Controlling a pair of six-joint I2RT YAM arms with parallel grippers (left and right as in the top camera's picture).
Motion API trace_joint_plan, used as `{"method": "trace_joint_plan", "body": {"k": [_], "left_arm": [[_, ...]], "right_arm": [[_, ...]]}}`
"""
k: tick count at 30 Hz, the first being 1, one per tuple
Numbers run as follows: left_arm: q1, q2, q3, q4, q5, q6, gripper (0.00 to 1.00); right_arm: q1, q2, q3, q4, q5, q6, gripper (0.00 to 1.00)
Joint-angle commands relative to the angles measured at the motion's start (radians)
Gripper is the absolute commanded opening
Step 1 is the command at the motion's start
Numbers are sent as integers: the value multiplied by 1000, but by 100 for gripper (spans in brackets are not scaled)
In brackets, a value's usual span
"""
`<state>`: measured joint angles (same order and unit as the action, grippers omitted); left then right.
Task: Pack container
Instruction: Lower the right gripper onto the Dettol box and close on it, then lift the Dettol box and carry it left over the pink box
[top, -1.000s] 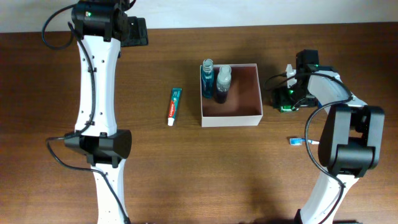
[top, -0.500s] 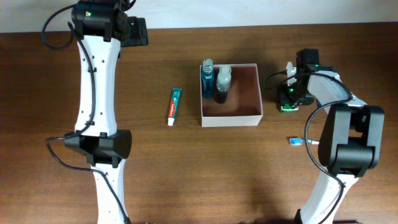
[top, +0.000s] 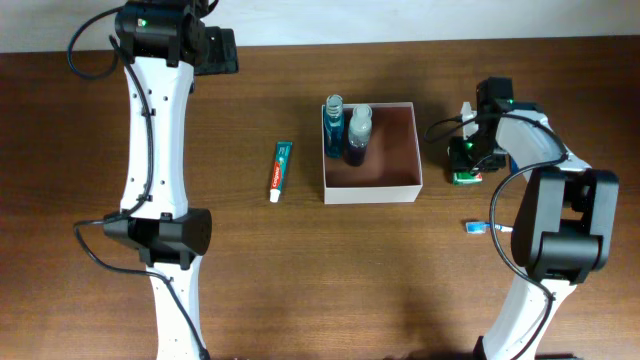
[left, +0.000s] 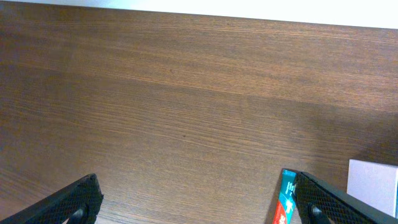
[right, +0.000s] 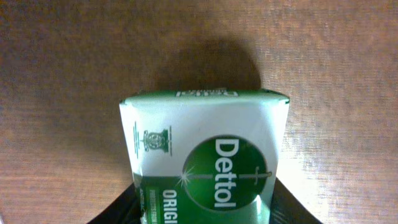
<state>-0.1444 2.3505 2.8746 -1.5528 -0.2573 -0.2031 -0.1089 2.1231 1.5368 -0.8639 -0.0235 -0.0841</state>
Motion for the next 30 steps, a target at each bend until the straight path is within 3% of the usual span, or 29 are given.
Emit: {"method": "trace_joint_plan", "body": {"k": [1,18,30], "left_arm": [[3,-11,11,-1,8,-9,99],[3,-11,11,-1,8,-9,99],[3,-11,11,-1,8,-9,99]], "right_arm": [[-3,15,87,-59,-31,32,38],[3,15,557,-575,-351,40,36],[146,15,600,-564,-410,40,36]]}}
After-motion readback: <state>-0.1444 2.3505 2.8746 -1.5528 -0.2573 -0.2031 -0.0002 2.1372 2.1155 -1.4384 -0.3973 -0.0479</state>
